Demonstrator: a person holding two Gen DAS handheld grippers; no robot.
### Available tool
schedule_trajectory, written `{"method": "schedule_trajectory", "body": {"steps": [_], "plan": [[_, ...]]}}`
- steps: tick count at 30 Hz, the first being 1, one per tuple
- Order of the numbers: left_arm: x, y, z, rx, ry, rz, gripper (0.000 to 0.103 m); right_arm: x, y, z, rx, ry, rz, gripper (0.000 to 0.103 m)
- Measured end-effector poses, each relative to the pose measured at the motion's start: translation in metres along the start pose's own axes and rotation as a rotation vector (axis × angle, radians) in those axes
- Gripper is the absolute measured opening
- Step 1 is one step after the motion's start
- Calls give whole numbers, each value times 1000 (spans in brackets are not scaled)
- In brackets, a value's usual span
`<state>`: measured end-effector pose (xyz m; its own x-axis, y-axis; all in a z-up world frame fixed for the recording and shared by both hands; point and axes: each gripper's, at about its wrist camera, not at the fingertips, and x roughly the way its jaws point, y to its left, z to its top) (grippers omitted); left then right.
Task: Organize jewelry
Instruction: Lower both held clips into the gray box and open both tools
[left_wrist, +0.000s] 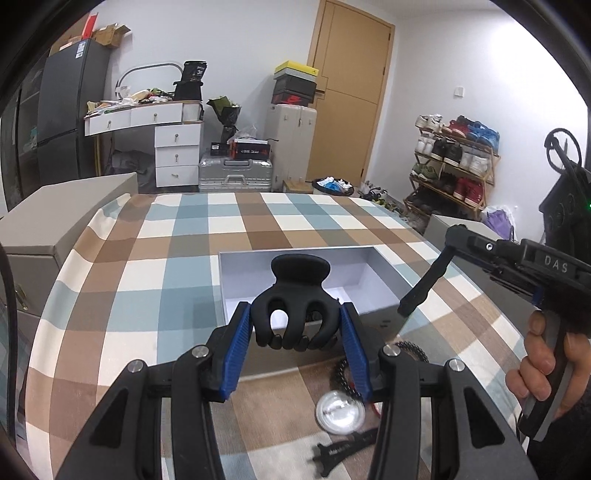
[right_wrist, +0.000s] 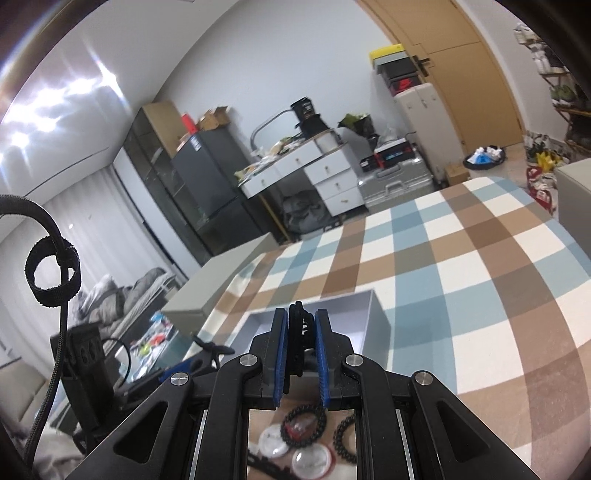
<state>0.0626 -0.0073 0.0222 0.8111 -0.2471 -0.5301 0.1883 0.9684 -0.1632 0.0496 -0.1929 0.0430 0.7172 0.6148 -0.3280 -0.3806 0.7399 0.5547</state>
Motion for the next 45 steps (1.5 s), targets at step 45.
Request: {"method": "schedule_trajectory", "body": {"steps": [45], "plan": [[35, -7, 7, 31, 59, 100, 43, 49, 0, -9, -92, 135, -104, 39]]}}
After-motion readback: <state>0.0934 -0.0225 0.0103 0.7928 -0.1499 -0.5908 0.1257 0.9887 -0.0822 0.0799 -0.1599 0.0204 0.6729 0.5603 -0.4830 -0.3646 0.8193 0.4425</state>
